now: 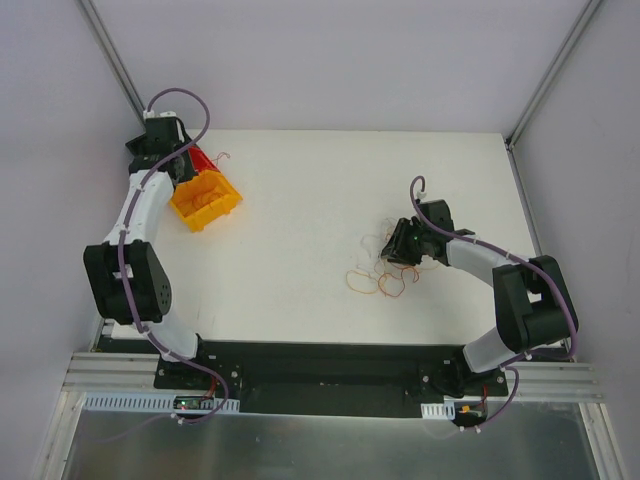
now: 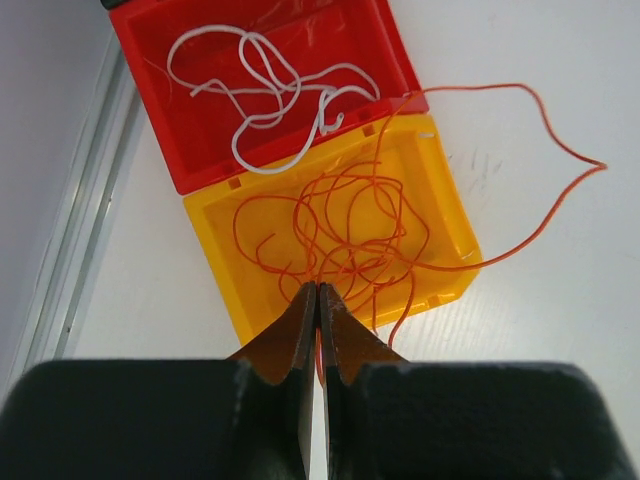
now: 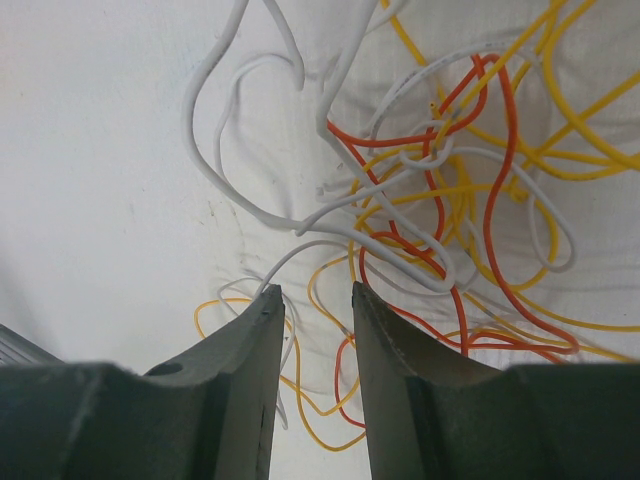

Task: Untangle the cables

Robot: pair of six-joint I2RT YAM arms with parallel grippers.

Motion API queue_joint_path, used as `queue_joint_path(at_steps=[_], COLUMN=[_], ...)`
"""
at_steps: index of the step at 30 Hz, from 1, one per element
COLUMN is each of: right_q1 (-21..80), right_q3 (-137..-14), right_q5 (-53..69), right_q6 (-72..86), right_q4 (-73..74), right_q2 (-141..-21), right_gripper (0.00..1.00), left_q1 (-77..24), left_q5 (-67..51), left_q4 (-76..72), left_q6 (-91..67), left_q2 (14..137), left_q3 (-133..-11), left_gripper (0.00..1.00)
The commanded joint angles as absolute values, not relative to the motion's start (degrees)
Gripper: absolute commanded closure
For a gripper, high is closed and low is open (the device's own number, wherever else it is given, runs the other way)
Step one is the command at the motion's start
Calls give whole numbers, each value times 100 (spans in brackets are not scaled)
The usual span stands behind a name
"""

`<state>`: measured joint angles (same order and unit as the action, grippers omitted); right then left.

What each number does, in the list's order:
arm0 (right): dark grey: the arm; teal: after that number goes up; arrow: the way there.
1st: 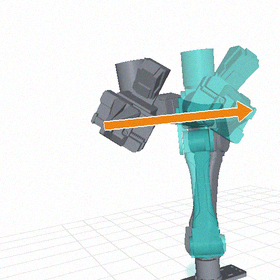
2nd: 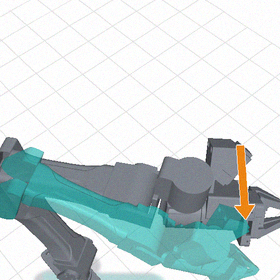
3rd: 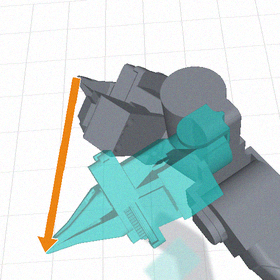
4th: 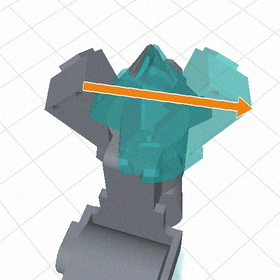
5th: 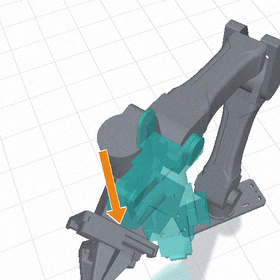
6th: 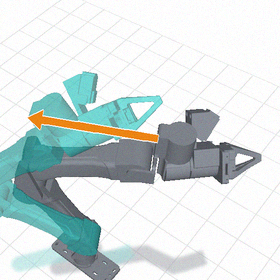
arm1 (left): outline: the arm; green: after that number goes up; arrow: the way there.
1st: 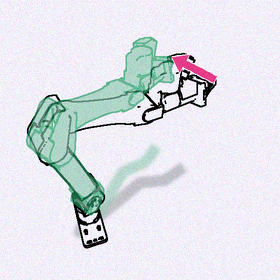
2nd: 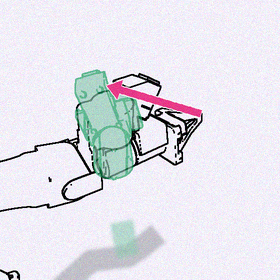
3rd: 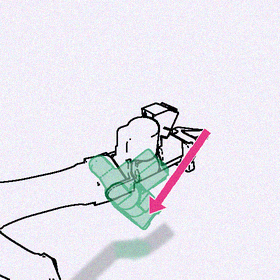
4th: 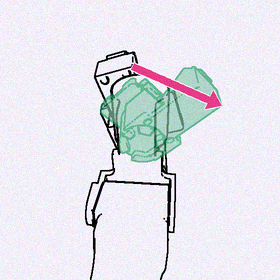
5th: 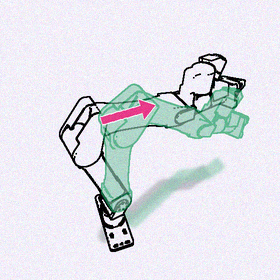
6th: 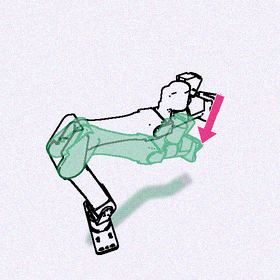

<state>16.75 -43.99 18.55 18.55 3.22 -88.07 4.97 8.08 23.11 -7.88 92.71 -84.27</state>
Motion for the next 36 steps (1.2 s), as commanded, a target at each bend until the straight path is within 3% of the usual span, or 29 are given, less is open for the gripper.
queue_joint_path(at_steps=[1, 16, 24, 36], right_q1=[1670, 1670, 1670, 1670], right_q3=[-4465, -4474, -4474, -4456], right_q5=[1960, 2021, 2039, 2039], right_q6=[1767, 1749, 1740, 1740], right_q4=[255, 237, 229, 220], right_q2=[-8736, -8736, -8745, -8728], right_gripper=[63, 63, 63, 63], left_q1=[519, 642, 659, 650], left_q5=[1238, 2046, 2953, 2849], left_q4=[1662, 1502, 1144, 721], left_q6=[-677, -317, -89, 650], left_q2=[9518, 10257, 9300, 9000], left_q3=[-8096, -7901, -7129, -6785], left_gripper=[100, 100, 100, 100])
